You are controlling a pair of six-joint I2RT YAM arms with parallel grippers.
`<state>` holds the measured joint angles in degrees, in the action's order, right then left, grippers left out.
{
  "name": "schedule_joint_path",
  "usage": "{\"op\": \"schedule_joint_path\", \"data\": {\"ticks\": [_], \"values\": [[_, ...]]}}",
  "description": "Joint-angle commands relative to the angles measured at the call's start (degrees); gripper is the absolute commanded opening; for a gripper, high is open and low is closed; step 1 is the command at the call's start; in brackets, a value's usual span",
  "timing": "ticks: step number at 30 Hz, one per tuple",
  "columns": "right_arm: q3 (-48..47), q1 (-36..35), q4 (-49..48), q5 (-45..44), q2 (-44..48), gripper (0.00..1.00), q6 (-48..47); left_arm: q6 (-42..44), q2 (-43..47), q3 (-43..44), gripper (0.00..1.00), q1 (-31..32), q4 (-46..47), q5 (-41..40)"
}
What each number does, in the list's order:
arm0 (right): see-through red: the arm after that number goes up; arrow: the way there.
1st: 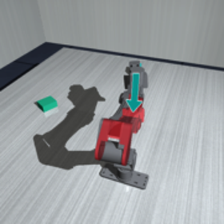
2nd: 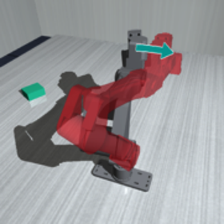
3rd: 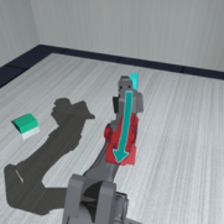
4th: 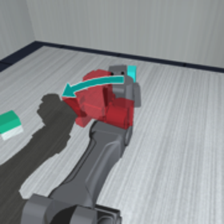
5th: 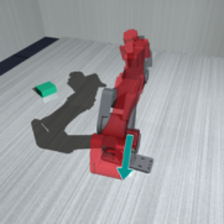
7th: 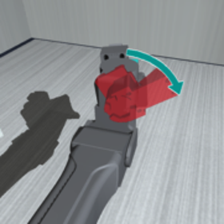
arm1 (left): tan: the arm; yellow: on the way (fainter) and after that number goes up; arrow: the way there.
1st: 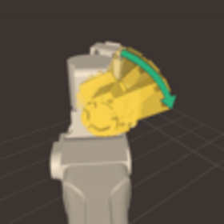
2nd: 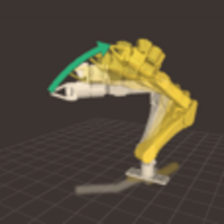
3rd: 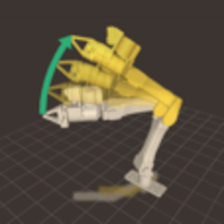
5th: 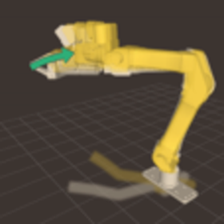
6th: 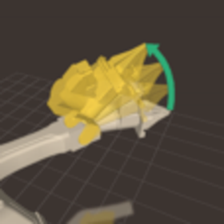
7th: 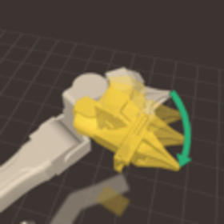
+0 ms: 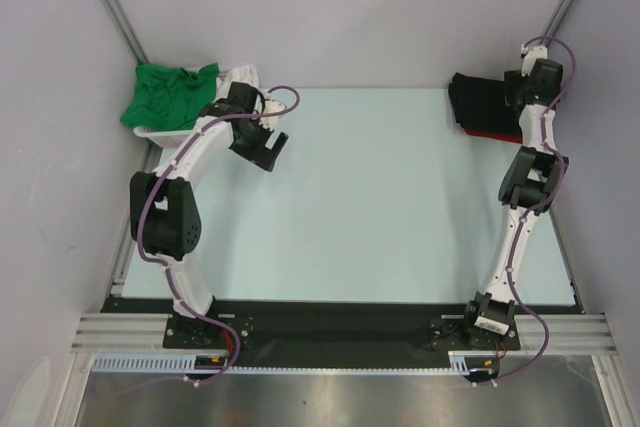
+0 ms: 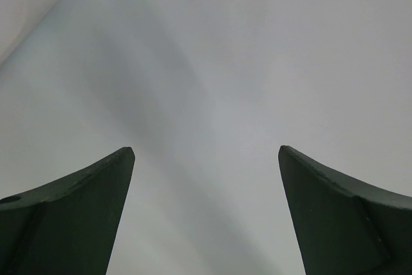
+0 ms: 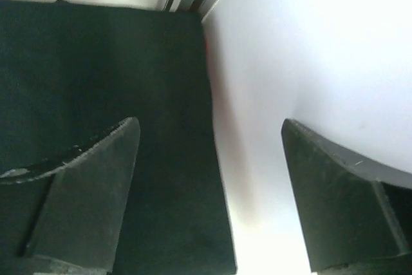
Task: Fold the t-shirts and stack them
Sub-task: Neatly place the folded tshirt to the corner
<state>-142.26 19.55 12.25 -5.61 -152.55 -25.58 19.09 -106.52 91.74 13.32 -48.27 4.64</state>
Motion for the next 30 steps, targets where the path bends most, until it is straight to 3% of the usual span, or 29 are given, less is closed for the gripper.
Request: {"op": "schedule_joint_path", "data": {"ticks": [1,12,27,30], "values": [[2.59,-0.04,-4.78,-1.08,6.03,0.98,0.44,0.42,0.43,2.12,1.00,0.48,-0.33,0.01],[19.28,-6.44,-6.19,6.12,18.34,1.00,5.54,1.82,6.67,-1.47,1.00,0.48,0.98,0.37],[25.63,-11.29,-1.01,1.04,14.92,1.00,4.40,4.55,12.74,-7.19,1.00,0.21,3.27,0.98],[24.49,-11.38,1.45,4.88,14.21,1.00,5.71,4.73,13.97,-7.89,1.00,-0.05,3.53,1.51]]}}
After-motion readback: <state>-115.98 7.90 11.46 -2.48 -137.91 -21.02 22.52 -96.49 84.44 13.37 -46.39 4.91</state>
